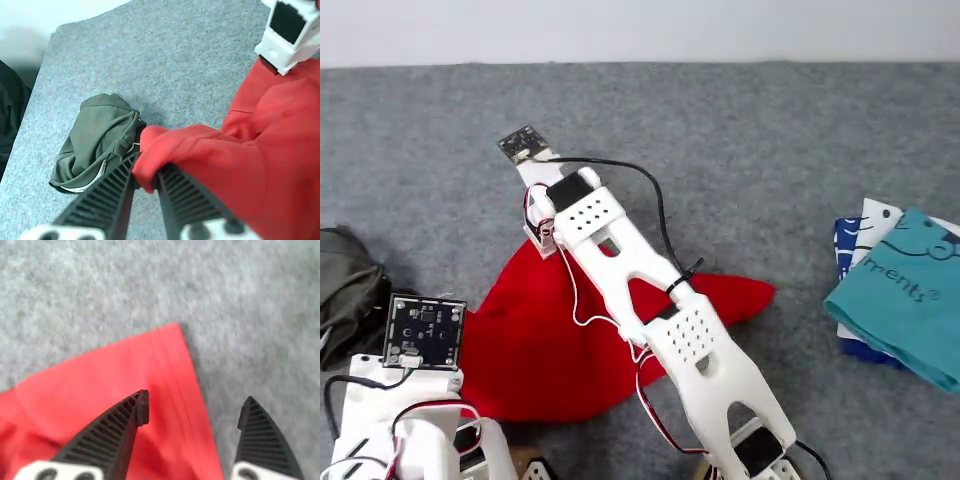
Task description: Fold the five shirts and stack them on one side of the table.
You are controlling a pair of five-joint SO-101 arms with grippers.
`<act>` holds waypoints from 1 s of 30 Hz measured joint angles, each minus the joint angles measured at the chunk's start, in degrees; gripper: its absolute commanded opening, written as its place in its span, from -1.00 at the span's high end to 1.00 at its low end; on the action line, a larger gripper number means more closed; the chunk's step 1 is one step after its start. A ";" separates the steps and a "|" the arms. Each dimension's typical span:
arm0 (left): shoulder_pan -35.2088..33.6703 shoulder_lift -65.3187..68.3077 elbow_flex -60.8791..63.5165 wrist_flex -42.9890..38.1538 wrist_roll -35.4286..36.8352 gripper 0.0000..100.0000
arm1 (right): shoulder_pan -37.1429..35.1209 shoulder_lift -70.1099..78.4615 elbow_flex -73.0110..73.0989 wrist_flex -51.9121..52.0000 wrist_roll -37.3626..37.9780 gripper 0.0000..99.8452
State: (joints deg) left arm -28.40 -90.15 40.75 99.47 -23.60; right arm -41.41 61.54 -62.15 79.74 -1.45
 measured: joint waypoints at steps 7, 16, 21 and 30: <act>0.00 0.00 0.00 0.00 0.00 0.97 | -0.62 9.05 -9.93 1.93 1.41 0.56; 0.00 0.00 0.00 0.00 -0.09 0.97 | 0.26 11.60 -15.56 5.98 7.12 0.99; 0.00 0.00 0.00 0.00 -0.09 0.97 | 1.67 11.87 -19.52 9.32 8.18 0.98; 0.00 0.00 2.55 -1.05 -0.09 0.97 | 8.09 6.15 -30.68 20.66 11.16 0.98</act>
State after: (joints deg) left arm -28.40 -90.15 43.30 98.42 -23.69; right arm -33.32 67.69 -92.84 100.40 9.71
